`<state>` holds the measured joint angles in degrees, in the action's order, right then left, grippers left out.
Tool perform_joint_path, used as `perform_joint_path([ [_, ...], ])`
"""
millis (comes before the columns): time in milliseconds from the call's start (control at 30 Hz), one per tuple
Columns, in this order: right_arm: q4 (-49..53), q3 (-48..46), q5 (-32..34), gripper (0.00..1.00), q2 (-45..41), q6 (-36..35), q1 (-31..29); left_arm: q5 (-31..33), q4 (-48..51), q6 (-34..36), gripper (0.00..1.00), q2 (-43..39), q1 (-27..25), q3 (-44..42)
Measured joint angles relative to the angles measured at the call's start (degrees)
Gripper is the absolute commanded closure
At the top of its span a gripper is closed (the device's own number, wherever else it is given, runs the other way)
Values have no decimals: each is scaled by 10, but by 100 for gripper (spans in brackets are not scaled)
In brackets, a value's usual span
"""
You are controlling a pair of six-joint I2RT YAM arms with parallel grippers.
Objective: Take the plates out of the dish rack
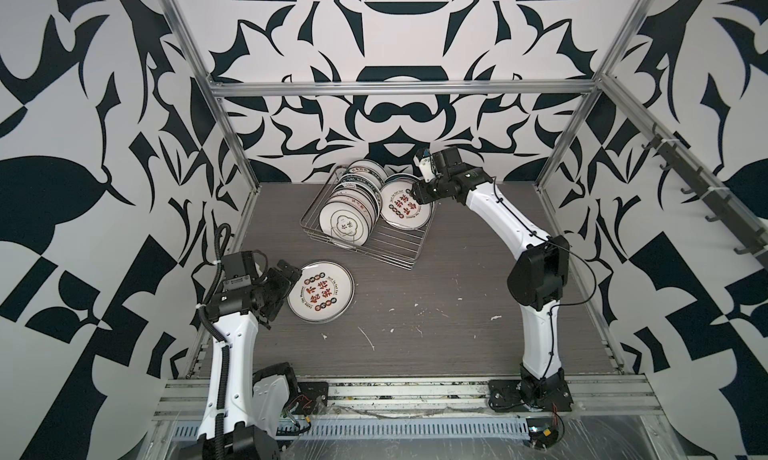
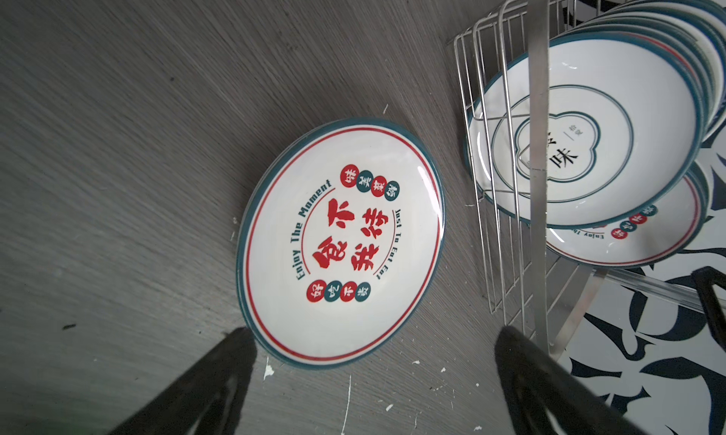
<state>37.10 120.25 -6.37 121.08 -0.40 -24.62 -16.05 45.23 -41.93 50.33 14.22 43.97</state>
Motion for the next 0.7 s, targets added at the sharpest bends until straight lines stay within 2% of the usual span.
perform_joint_path([
  [300, 10, 24, -12, 41, 25, -23, 0, -2, -11, -2, 1, -34, 0, 2],
  [700, 14, 24, -34, 49, 47, -31, 1, -7, -30, -5, 1, -42, 0, 1],
])
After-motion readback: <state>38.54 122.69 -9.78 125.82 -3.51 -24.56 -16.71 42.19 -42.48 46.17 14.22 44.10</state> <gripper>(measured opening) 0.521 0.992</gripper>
